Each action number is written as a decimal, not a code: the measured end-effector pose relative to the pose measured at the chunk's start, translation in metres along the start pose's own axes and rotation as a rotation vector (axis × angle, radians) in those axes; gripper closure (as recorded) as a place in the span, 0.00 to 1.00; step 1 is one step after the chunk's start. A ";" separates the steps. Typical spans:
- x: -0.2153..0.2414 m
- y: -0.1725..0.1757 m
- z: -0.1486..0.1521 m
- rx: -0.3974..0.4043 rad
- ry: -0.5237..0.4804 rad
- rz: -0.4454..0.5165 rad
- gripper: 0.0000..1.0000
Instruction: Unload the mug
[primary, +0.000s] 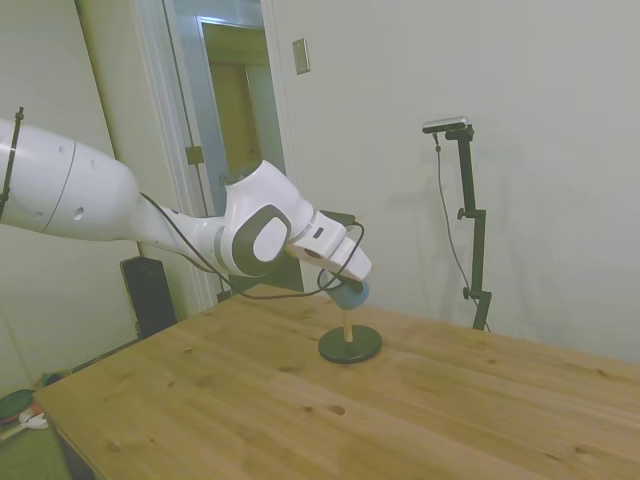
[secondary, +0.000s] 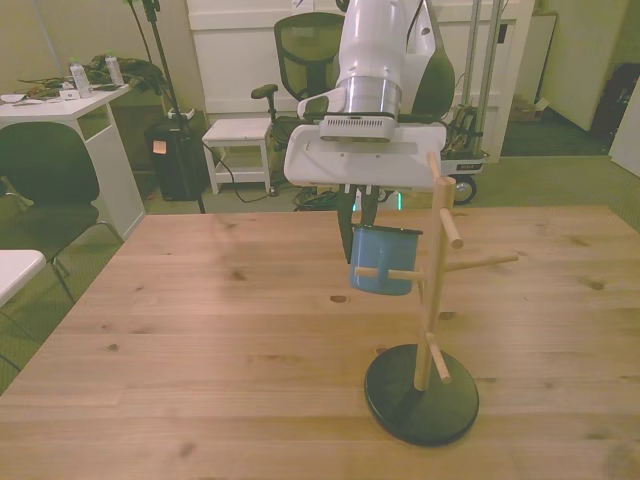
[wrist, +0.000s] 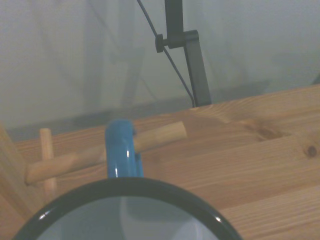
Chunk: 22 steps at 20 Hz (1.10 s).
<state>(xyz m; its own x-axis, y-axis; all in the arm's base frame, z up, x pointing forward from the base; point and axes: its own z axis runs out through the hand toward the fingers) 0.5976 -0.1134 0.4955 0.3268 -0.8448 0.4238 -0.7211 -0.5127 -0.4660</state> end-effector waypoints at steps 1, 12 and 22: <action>0.002 0.004 0.001 -0.001 -0.005 0.005 1.00; 0.027 0.035 0.000 0.012 -0.031 0.079 1.00; 0.019 0.073 -0.016 0.007 -0.067 0.105 1.00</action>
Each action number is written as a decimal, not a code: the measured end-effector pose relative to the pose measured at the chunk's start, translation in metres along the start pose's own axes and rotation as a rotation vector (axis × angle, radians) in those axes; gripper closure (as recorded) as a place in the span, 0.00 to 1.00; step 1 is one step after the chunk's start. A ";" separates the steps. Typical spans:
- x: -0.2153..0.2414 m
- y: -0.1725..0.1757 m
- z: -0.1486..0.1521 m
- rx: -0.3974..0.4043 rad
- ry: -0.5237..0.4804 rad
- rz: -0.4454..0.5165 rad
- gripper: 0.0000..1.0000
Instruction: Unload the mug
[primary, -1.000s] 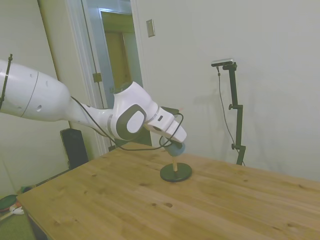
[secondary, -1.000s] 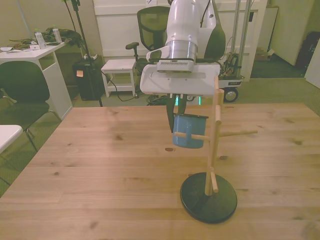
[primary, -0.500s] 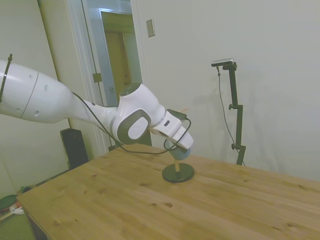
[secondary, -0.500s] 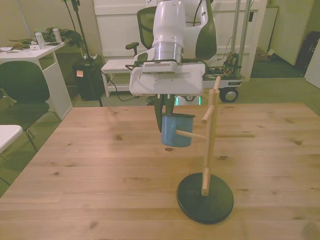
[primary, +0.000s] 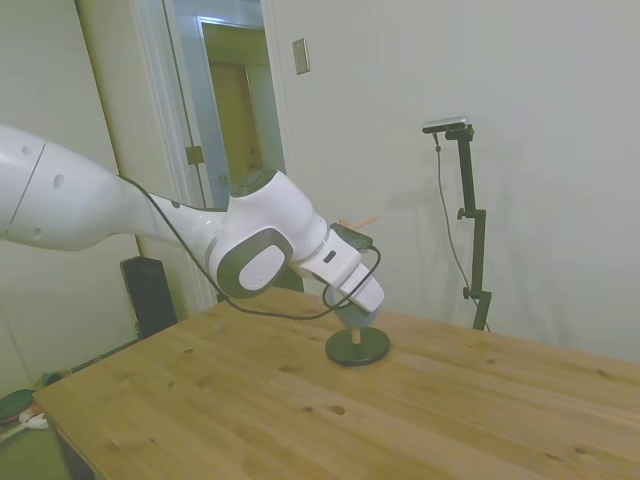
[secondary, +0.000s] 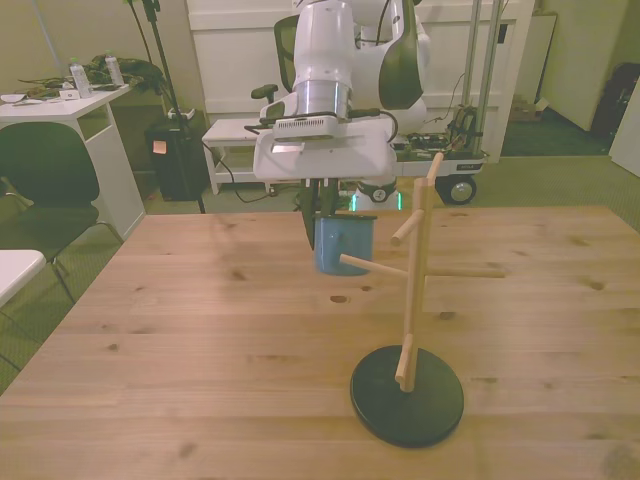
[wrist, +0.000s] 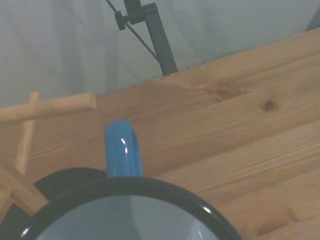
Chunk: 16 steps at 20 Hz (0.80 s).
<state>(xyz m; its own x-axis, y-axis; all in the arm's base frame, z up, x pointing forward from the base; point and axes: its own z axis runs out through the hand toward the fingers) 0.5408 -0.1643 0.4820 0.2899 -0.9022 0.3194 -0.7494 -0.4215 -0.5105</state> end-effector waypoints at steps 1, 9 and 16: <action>-0.003 0.003 0.001 -0.005 -0.005 -0.004 1.00; -0.061 0.029 0.007 -0.049 -0.092 -0.109 1.00; -0.094 0.056 -0.006 -0.097 -0.181 -0.182 1.00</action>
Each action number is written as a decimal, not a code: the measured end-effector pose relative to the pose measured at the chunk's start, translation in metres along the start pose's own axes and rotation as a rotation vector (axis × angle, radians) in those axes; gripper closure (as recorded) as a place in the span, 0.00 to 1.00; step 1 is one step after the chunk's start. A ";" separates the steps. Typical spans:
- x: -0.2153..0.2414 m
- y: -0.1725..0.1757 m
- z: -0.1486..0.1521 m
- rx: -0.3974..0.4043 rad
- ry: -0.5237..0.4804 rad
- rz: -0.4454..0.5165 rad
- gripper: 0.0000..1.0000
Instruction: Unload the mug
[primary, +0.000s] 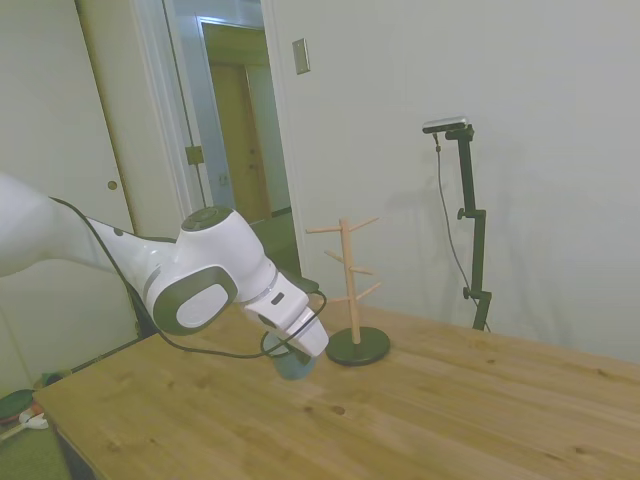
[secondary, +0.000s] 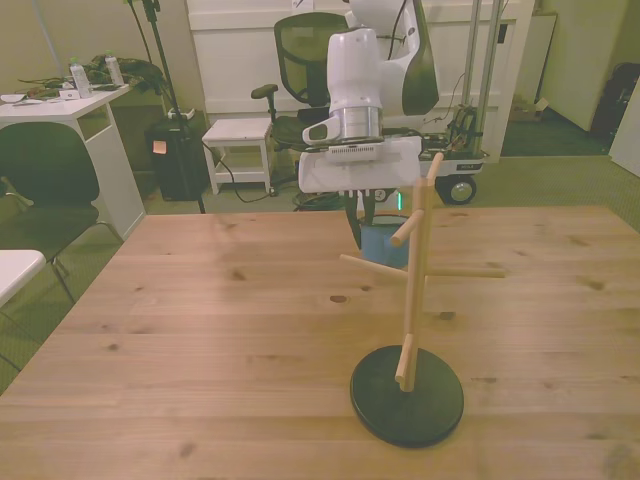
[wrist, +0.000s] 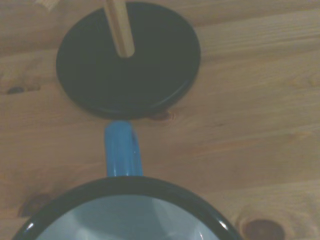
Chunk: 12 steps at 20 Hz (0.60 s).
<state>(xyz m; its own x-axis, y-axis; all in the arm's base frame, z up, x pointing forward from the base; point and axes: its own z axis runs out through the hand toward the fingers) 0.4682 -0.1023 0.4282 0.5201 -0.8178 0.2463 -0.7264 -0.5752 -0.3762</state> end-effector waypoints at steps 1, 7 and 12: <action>-0.003 0.002 -0.001 -0.008 -0.014 -0.006 1.00; -0.017 0.011 0.007 -0.073 -0.104 -0.020 1.00; -0.018 0.014 0.021 -0.125 -0.150 -0.028 1.00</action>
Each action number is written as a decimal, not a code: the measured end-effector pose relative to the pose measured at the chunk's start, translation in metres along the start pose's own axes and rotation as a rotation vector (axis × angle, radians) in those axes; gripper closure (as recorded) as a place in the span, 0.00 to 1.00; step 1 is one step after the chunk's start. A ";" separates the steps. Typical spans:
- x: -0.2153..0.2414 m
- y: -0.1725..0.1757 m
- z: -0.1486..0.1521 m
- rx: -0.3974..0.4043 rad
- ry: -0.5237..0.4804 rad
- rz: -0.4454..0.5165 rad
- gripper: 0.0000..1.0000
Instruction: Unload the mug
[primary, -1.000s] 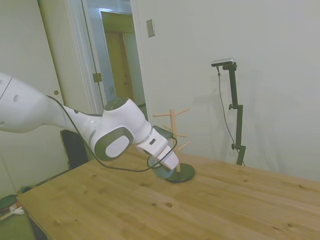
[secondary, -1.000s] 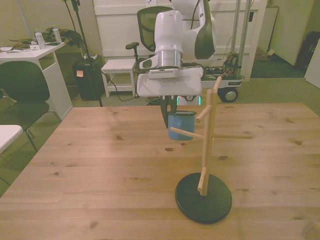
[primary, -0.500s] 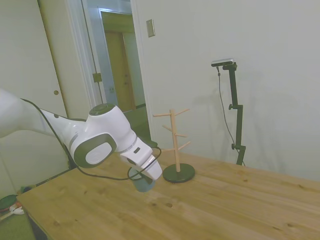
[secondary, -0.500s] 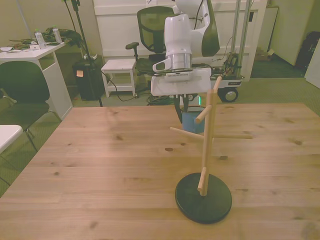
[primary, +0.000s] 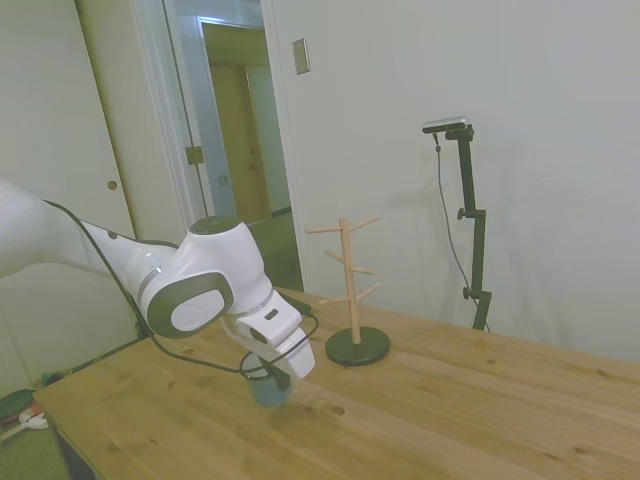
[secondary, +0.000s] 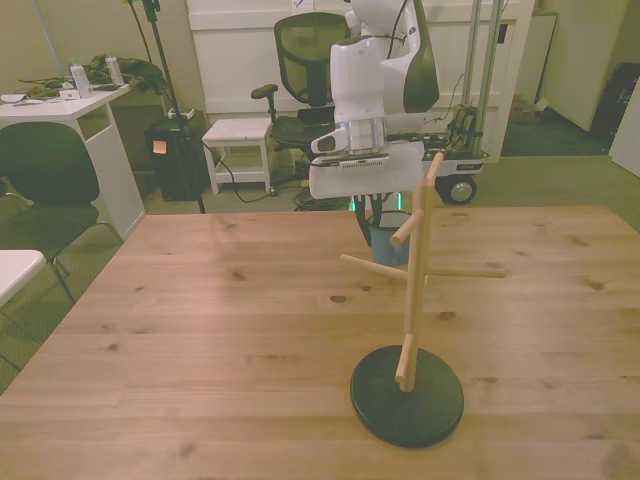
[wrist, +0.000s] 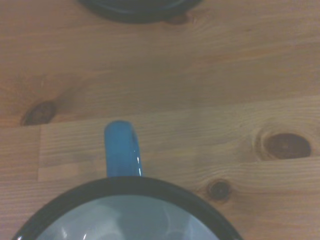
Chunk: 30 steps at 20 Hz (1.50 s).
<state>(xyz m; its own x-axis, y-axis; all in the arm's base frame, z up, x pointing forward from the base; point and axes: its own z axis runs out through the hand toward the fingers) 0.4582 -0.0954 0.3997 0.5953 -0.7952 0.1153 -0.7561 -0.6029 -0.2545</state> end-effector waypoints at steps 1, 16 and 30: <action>0.002 -0.001 0.004 -0.010 -0.006 -0.002 1.00; 0.013 -0.011 0.033 -0.134 -0.075 -0.021 1.00; 0.010 -0.015 0.036 -0.178 -0.088 -0.009 0.00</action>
<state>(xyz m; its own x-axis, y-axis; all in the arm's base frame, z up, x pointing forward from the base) 0.4849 -0.0921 0.3705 0.6181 -0.7855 0.0308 -0.7819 -0.6183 -0.0794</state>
